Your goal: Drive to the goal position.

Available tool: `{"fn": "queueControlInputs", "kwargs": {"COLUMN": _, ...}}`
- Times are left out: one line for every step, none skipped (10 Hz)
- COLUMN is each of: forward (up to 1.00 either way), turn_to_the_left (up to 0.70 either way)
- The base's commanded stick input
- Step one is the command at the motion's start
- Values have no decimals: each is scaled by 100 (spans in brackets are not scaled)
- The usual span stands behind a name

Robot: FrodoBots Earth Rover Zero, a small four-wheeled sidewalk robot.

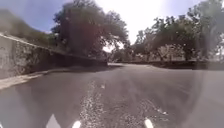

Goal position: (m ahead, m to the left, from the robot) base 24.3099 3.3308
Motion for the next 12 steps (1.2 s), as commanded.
{"fn": "queueControlInputs", "kwargs": {"forward": 50, "turn_to_the_left": 0}}
{"fn": "queueControlInputs", "kwargs": {"forward": 50, "turn_to_the_left": 0}}
{"fn": "queueControlInputs", "kwargs": {"forward": 50, "turn_to_the_left": 0}}
{"fn": "queueControlInputs", "kwargs": {"forward": 50, "turn_to_the_left": 0}}
{"fn": "queueControlInputs", "kwargs": {"forward": 50, "turn_to_the_left": 0}}
{"fn": "queueControlInputs", "kwargs": {"forward": 50, "turn_to_the_left": 0}}
{"fn": "queueControlInputs", "kwargs": {"forward": 50, "turn_to_the_left": 0}}
{"fn": "queueControlInputs", "kwargs": {"forward": 50, "turn_to_the_left": -19}}
{"fn": "queueControlInputs", "kwargs": {"forward": 50, "turn_to_the_left": -22}}
{"fn": "queueControlInputs", "kwargs": {"forward": 50, "turn_to_the_left": -24}}
{"fn": "queueControlInputs", "kwargs": {"forward": 50, "turn_to_the_left": -15}}
{"fn": "queueControlInputs", "kwargs": {"forward": 50, "turn_to_the_left": -7}}
